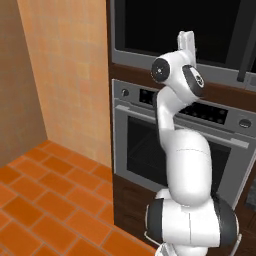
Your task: Pick the lime from the sink and place it in the bowl. Then pick the bowl and place it in the microwave. Then close the microwave door and press the start button.
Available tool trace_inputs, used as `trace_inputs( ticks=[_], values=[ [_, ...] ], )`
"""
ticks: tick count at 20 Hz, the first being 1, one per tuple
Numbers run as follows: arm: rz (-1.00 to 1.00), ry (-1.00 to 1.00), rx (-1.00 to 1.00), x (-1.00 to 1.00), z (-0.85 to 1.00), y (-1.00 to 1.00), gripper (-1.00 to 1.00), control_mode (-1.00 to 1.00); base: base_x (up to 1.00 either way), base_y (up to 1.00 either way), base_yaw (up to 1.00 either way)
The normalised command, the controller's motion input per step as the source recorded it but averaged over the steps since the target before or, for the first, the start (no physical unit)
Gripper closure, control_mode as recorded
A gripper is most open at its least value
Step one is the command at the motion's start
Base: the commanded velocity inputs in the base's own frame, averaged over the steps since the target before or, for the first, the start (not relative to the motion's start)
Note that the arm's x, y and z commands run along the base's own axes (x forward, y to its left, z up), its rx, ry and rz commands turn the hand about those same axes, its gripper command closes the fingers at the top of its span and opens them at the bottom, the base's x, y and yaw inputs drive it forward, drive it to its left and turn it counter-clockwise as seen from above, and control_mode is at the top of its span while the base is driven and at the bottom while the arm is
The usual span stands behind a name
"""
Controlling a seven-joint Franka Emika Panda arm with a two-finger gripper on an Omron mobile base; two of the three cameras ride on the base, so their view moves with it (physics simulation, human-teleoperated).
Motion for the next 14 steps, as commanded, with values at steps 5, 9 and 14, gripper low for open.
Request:
trace_inputs(
  ticks=[5, 9, 14],
  values=[
    [0.13, 0.18, -0.11, -1.0, 0.64, 0.02, -1.0, -1.0, 0.0, 0.0, 0.0],
    [0.14, 0.4, -0.29, -1.0, 0.23, 0.0, -1.0, -1.0, 0.0, 0.0, 0.0],
    [0.13, 0.4, -0.42, -1.0, 0.0, 0.1, 1.0, -1.0, 0.0, 0.0, 0.0]
  ],
)
